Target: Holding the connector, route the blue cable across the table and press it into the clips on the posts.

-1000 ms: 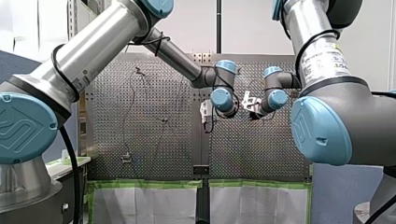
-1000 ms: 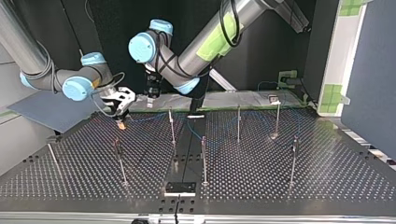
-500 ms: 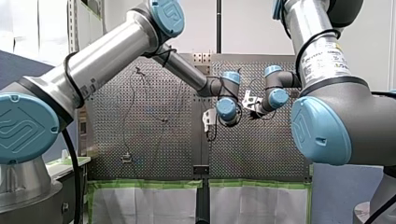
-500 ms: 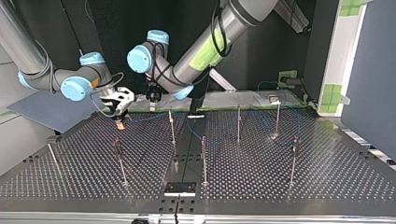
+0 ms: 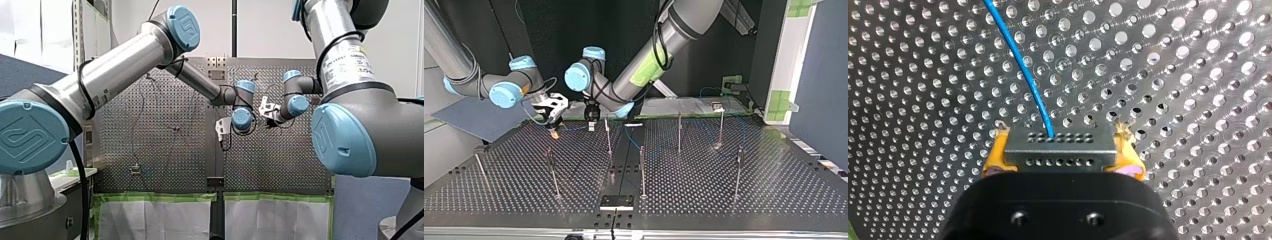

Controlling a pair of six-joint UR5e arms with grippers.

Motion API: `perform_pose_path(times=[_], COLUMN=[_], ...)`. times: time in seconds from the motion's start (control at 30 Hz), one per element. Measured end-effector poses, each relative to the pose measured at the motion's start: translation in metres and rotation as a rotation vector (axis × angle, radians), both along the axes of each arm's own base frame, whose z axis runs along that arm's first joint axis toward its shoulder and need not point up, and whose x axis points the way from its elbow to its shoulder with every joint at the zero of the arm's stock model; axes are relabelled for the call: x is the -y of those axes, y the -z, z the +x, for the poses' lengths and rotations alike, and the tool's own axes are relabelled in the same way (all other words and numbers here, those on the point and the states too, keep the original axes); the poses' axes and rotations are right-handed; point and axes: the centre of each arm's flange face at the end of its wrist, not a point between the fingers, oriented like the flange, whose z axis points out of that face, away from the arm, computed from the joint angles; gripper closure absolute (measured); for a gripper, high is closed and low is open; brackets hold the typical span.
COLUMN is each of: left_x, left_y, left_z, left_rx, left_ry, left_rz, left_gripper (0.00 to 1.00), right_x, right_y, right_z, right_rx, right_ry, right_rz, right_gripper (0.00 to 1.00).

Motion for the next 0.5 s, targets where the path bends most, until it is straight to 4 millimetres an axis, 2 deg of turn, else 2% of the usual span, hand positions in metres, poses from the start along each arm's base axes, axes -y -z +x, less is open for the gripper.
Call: perform_pose_path(times=[0.27, 0.5], left_x=[-0.001, 0.005], left_y=[0.008, 0.007], left_z=[0.007, 0.014], left_rx=[-0.011, -0.017], left_ry=[0.013, 0.023], left_rz=[-0.002, -0.022], left_gripper=[0.01, 0.01], right_x=[0.000, 0.000], right_y=[0.000, 0.000], right_z=[0.000, 0.000], right_rx=[0.000, 0.000], right_ry=[0.000, -0.001], right_rz=[0.001, 0.000], right_gripper=[1.00, 1.00])
